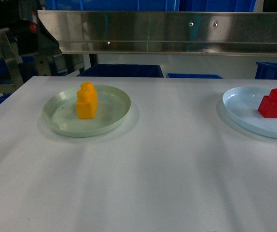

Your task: Sort and place red and yellow blocks in left bins

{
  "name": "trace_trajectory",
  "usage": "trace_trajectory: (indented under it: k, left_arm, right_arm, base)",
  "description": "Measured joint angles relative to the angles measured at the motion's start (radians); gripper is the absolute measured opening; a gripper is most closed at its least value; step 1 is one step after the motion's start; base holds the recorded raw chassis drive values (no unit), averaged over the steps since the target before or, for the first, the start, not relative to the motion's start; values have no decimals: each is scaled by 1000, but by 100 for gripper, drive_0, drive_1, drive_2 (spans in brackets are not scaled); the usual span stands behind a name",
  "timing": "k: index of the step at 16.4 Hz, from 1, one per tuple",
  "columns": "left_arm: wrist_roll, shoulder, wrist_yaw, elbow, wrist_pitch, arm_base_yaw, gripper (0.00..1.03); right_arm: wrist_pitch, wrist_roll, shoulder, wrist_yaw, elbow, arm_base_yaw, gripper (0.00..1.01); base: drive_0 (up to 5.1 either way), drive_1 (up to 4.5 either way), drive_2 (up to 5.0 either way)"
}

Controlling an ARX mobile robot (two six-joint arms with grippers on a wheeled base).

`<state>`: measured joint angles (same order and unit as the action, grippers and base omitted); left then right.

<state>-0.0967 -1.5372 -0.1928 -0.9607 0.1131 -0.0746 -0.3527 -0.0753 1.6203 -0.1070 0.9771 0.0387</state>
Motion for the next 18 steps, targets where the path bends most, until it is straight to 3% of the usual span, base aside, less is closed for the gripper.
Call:
trace_trajectory:
  k: [3,14,15,16,17,18]
  left_arm:
    - [-2,-61,64,17,90,0,98]
    - [-2,-37,66,15,102,-4,98]
    - [-2,-37,66,15,102,-4,98]
    - [-2,-37,66,15,102,-4,98]
    - [-2,-37,66,15,101,-4,98]
    - [-2,-37,66,15,102,-4,98]
  right_arm:
    - [18,2,27,6,-14,0,98]
    - [12,6,12,6,-12,0,98]
    - [65,6,65,-5,42,1,98]
    - [221,26,189,-76,157,0,98]
    - [294,68,264,-108,283,-6,98]
    - [335,76,311,-122,360,-6,98]
  base:
    - [0,0,0]
    - [0,0,0]
    - [0,0,0]
    - [0,0,0]
    - [0,0,0]
    - [0,0,0]
